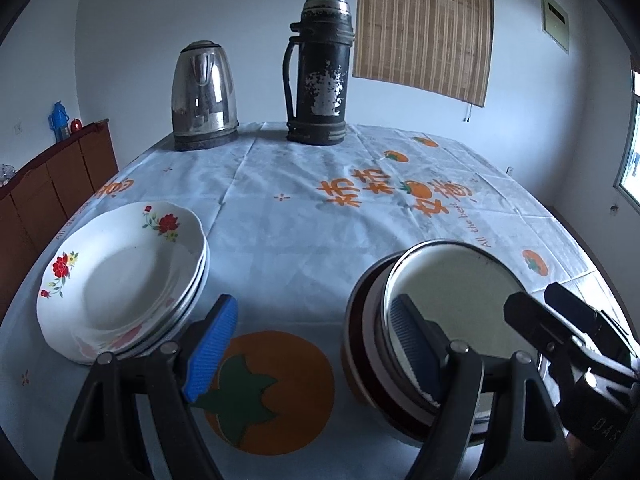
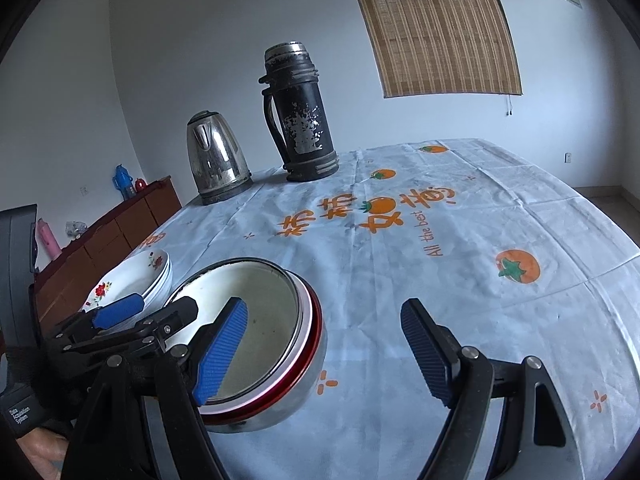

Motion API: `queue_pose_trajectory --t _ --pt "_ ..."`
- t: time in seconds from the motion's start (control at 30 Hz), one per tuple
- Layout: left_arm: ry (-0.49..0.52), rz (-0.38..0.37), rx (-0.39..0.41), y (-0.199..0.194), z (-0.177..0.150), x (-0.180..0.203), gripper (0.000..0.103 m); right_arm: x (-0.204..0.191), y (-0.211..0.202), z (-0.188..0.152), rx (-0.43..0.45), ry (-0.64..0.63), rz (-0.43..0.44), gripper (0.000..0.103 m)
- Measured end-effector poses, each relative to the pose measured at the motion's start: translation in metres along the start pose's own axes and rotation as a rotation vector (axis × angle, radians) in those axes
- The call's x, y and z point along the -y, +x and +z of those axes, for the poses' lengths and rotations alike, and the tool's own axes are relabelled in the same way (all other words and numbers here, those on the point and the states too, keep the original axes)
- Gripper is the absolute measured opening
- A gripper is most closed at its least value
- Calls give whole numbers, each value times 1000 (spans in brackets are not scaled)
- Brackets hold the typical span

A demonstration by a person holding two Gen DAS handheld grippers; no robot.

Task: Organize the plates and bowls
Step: 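Close both grippers on the rim of the nested bowl stack, then lift and carry the bowl stack with both grippers toward the plate stack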

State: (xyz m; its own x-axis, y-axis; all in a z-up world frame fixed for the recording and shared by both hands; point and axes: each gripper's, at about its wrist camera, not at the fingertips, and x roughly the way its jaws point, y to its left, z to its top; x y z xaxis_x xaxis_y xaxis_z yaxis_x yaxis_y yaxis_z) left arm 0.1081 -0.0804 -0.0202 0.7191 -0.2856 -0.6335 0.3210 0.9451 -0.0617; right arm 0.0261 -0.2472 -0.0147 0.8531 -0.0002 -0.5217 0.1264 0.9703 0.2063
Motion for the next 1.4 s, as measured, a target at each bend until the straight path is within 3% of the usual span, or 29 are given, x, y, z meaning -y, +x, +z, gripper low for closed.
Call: queue_pose_trajectory --t 0.23,0.67,0.87,1.03,1.1,1.23,1.33,1.4 --pt "4 30 -40 8 -1 4 80 -6 11 -3 -60 -16 2 57" --pt "-7 30 -63 14 1 6 74 -4 20 -4 -104 28 27 54" --pt "-3 -5 -80 17 1 12 57 -3 23 -5 -118 57 47 53" --pt "-24 -32 -91 18 0 12 53 -1 24 -6 -126 87 74 50" --pt "-35 -58 -94 19 -1 12 44 -1 26 -7 -132 101 95 47" --pt "-74 -97 -106 21 -2 9 40 0 28 -7 -139 128 104 45" --pt "-103 -145 -114 22 -2 8 28 -1 29 -7 -142 127 99 45" --pt "-107 -142 -109 21 -4 9 28 -2 29 -8 -141 128 97 45"
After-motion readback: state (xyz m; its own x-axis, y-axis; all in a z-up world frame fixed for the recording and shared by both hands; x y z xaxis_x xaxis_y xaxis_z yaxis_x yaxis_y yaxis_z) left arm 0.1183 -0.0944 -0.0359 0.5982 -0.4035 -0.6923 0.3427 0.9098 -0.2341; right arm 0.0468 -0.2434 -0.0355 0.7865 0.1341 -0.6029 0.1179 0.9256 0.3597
